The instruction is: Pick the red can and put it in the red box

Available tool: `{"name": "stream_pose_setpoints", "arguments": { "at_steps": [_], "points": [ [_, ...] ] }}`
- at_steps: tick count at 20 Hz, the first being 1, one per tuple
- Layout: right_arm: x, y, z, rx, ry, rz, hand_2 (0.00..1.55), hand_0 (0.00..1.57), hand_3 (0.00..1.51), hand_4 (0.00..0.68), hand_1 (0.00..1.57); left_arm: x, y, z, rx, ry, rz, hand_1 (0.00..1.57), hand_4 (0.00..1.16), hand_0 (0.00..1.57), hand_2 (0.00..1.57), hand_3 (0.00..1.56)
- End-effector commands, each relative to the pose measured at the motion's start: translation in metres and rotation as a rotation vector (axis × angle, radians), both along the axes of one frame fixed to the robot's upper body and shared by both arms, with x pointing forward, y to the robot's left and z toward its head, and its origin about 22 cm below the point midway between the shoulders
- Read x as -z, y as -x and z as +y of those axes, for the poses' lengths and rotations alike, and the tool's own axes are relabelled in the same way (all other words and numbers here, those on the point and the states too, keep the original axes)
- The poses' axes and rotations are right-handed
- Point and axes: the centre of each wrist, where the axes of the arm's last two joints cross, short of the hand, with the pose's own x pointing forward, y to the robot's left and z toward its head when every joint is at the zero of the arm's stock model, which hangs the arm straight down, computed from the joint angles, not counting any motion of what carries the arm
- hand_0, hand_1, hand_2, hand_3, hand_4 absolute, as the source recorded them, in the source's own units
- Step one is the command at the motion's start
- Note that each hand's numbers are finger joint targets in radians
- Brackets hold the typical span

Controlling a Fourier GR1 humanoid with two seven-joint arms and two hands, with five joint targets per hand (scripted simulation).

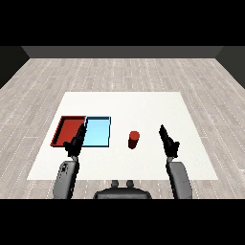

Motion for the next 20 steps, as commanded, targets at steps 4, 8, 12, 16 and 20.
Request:
{"name": "stream_pose_setpoints", "arguments": {
  "at_steps": [4, 8, 12, 16, 20],
  "points": [
    [0.003, 0.019, -0.042, 0.005, -0.039, 0.007, 0.00, 0.00, 0.00, 0.000, 0.00, 0.000, 0.000, 0.001, -0.012, 0.010, 0.034, 0.00, 0.00, 0.00, 0.00, 0.00],
    [-0.021, 0.016, -0.043, -0.063, -0.129, -0.320, 0.00, 0.00, 0.00, 0.000, 0.00, -0.035, -0.011, -0.002, 0.011, 0.071, -0.353, 0.00, 0.00, 0.00, 0.00, 0.00],
    [-0.006, 0.037, -0.057, -0.082, -0.148, -0.357, 0.00, 0.00, 0.00, 0.000, 0.00, -0.013, -0.006, -0.014, -0.002, 0.068, -0.399, 0.00, 0.00, 0.00, 0.00, 0.00],
    [-0.001, 0.049, -0.079, -0.095, -0.141, -0.354, 0.00, 0.00, 0.00, 0.000, 0.00, 0.006, -0.003, 0.004, 0.000, 0.075, -0.424, 0.00, 0.00, 0.00, 0.00, 0.00],
    [-0.004, 0.035, -0.048, -0.083, -0.139, -0.349, 0.00, 0.00, 0.00, 0.000, 0.00, -0.002, 0.004, 0.004, 0.003, 0.086, -0.415, 0.00, 0.00, 0.00, 0.00, 0.00]
  ]
}}
